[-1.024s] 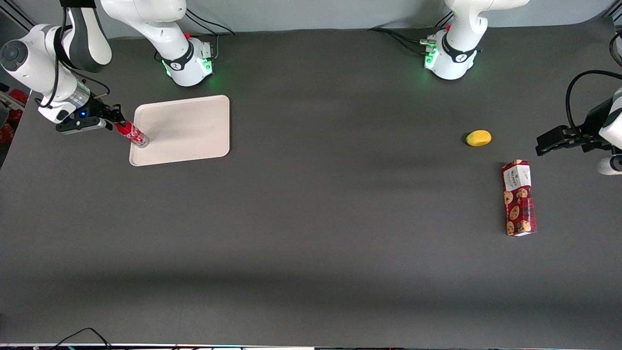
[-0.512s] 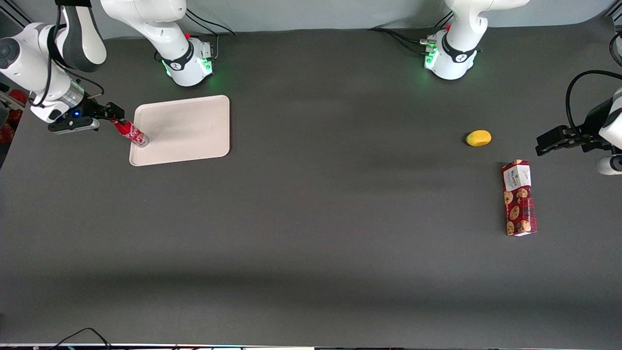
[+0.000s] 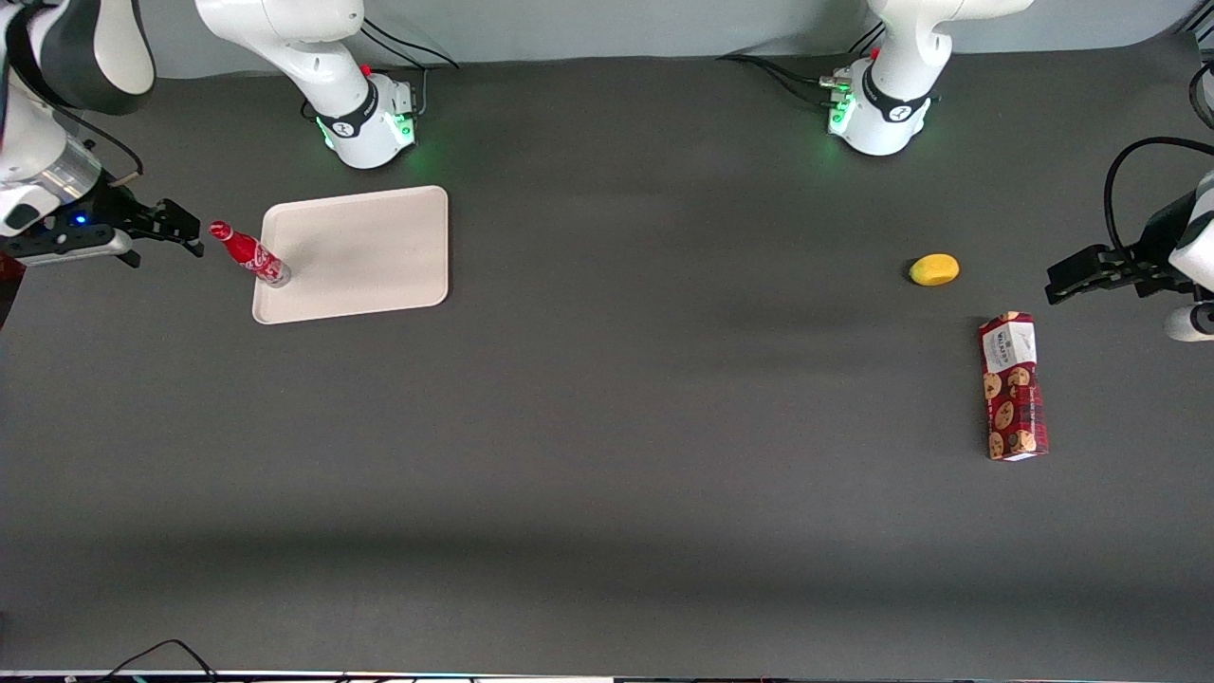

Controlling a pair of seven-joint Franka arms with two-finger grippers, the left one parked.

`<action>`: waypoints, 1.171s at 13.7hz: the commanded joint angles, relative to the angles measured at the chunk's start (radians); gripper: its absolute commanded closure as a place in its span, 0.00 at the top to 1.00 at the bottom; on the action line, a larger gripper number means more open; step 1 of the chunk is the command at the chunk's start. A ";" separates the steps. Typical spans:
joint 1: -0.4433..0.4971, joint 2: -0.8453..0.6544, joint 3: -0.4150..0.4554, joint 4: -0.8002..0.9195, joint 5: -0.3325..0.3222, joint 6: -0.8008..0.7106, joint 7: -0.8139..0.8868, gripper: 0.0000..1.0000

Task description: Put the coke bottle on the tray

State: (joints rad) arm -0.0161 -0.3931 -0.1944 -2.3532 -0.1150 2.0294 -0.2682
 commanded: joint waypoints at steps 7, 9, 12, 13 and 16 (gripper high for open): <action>0.005 0.333 0.159 0.615 0.120 -0.241 0.187 1.00; 0.005 0.393 0.200 0.704 0.120 -0.279 0.256 1.00; 0.007 0.445 0.224 0.788 0.121 -0.331 0.314 1.00; 0.007 0.447 0.233 0.796 0.121 -0.334 0.325 1.00; 0.007 0.450 0.240 0.796 0.121 -0.353 0.352 1.00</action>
State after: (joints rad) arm -0.0081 0.0355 0.0408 -1.6009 -0.0113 1.7220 0.0475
